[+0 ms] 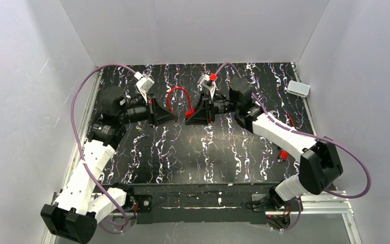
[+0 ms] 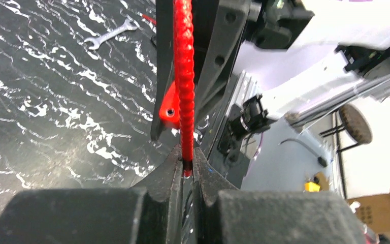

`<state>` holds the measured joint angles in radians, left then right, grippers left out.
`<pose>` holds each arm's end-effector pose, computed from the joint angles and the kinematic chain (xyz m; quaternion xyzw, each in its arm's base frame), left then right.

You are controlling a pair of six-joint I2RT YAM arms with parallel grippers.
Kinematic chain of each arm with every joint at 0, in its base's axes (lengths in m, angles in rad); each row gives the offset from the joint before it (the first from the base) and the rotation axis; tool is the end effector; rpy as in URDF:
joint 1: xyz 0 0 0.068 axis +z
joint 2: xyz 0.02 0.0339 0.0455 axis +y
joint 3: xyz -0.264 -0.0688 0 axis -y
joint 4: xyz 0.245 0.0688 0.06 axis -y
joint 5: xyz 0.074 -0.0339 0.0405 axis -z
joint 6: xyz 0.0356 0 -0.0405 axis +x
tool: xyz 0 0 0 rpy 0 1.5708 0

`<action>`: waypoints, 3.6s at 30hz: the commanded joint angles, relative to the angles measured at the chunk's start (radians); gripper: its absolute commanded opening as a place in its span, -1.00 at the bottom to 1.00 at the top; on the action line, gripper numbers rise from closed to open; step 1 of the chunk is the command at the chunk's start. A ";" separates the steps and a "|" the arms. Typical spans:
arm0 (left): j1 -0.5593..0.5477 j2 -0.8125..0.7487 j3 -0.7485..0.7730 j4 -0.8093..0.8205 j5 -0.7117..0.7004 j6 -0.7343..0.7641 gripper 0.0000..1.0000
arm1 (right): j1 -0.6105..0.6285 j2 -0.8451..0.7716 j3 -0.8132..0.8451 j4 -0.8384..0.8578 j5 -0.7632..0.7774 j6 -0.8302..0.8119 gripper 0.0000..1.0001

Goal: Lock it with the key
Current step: Lock the lock.

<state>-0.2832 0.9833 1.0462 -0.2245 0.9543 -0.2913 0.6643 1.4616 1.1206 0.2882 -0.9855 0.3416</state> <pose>0.1914 -0.0859 0.3933 0.2947 0.6780 -0.4986 0.4527 0.2460 0.2303 0.3456 -0.4240 0.5786 0.5930 0.3658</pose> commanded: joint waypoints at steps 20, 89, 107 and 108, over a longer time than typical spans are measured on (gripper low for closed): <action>-0.003 0.054 0.060 0.266 0.006 -0.256 -1.00 | 0.104 0.023 -0.010 0.145 -0.033 0.032 -0.97; -0.110 -0.001 -0.195 0.120 0.089 -0.138 -1.00 | 0.075 0.029 0.085 0.033 -0.045 -0.009 -0.47; 0.055 0.000 -0.116 0.313 0.155 -0.347 -1.00 | 0.000 -0.035 -0.105 0.294 -0.067 0.266 0.69; 0.055 0.001 -0.114 0.313 0.152 -0.346 -1.00 | 0.009 -0.033 -0.108 0.321 -0.066 0.292 0.69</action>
<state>-0.2310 0.9936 0.8833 0.0517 1.0649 -0.6258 0.6571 1.4471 1.0439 0.3794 -1.0431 0.4587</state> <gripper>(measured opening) 0.040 0.843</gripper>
